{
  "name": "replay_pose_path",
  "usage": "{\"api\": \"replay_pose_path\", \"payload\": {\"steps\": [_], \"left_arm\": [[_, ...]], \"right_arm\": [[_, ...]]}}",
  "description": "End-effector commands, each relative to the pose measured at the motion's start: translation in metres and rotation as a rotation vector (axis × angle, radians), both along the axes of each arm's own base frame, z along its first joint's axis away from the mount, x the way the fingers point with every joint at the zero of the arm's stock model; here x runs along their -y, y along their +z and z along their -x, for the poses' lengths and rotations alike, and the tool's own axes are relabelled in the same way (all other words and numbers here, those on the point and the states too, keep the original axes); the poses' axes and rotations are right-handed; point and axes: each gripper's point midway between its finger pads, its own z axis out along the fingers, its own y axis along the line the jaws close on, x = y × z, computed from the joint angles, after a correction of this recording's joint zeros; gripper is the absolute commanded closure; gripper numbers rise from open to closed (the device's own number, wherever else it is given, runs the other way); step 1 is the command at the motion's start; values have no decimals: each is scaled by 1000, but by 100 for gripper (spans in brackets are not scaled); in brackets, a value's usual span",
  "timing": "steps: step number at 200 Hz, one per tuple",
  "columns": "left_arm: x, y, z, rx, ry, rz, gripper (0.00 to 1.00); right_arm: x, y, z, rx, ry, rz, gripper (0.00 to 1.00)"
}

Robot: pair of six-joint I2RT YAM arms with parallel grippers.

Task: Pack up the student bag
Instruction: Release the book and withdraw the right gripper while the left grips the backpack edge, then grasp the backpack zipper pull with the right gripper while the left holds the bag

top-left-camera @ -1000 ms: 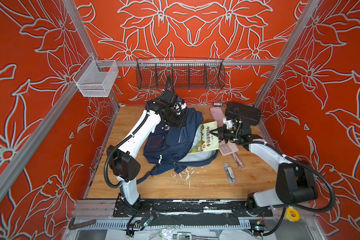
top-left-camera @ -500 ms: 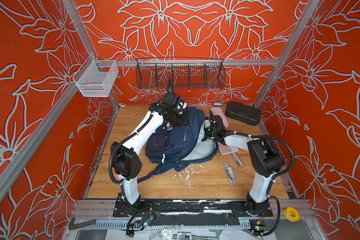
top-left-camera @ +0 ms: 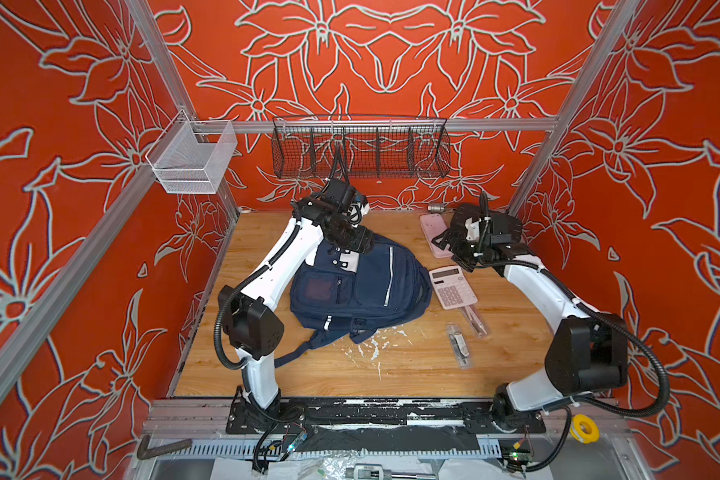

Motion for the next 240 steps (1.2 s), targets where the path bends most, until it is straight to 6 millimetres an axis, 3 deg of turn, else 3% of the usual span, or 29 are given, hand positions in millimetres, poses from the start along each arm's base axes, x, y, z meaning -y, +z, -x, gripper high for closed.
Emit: {"api": "replay_pose_path", "payload": {"steps": [1, 21, 39, 80, 112, 147, 176, 189, 201, 226, 240], "left_arm": [[-41, -27, 37, 68, -179, -237, 34], [-59, -62, 71, 99, -317, -329, 38], [-64, -80, 96, 128, -429, -348, 42], [-42, -114, 126, 304, -749, -337, 44], [-23, -141, 139, 296, -866, -343, 44], [-15, -171, 136, 330, -901, -370, 45], [-18, -196, 139, 325, -929, -413, 45], [-27, -206, 131, 342, -905, -483, 46], [-28, -205, 126, 338, -869, -493, 57], [-20, -189, 121, 331, -816, -446, 95], [-15, -177, 125, 334, -825, -414, 100]], "right_arm": [[-1, 13, 14, 35, 82, 45, 3], [-17, 20, 25, 64, 176, 11, 4], [-24, 20, 36, 78, 237, 5, 5], [-40, 12, 54, 97, 312, -26, 6], [-58, 15, 63, 185, 384, 23, 7], [-69, 24, 74, 321, 433, 55, 14], [-74, 16, 85, 374, 502, 96, 25], [-79, 12, 89, 403, 538, 94, 32], [-85, 7, 93, 434, 573, 100, 39], [-101, -3, 109, 531, 683, 102, 49], [-113, 0, 120, 621, 757, 101, 55]]}}
